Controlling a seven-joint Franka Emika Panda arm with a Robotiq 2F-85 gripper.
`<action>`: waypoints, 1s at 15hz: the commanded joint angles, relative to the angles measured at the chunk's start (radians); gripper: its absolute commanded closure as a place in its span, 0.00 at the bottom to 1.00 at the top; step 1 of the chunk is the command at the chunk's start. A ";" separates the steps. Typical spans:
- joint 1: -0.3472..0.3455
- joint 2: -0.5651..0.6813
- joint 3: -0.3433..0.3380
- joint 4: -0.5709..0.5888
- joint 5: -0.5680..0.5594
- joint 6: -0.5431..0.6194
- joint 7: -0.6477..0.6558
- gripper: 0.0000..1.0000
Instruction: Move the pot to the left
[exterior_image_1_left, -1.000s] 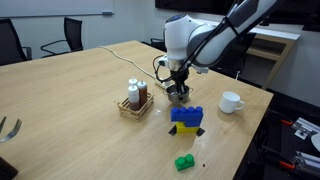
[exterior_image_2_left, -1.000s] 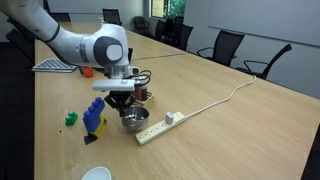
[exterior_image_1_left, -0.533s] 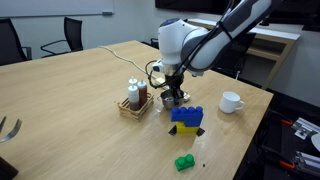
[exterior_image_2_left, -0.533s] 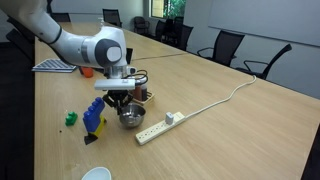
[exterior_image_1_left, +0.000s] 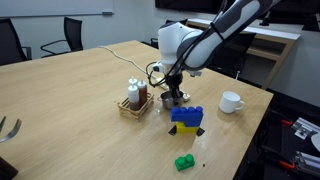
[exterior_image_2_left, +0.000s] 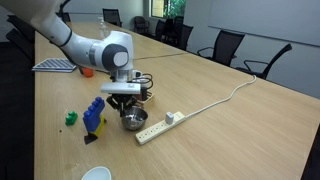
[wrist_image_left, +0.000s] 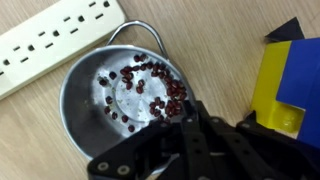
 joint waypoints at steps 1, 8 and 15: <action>-0.027 0.008 0.025 0.026 0.033 -0.056 -0.034 0.62; -0.045 -0.015 0.028 0.017 0.079 -0.124 -0.044 0.14; -0.041 -0.070 0.007 0.013 0.061 -0.138 -0.013 0.00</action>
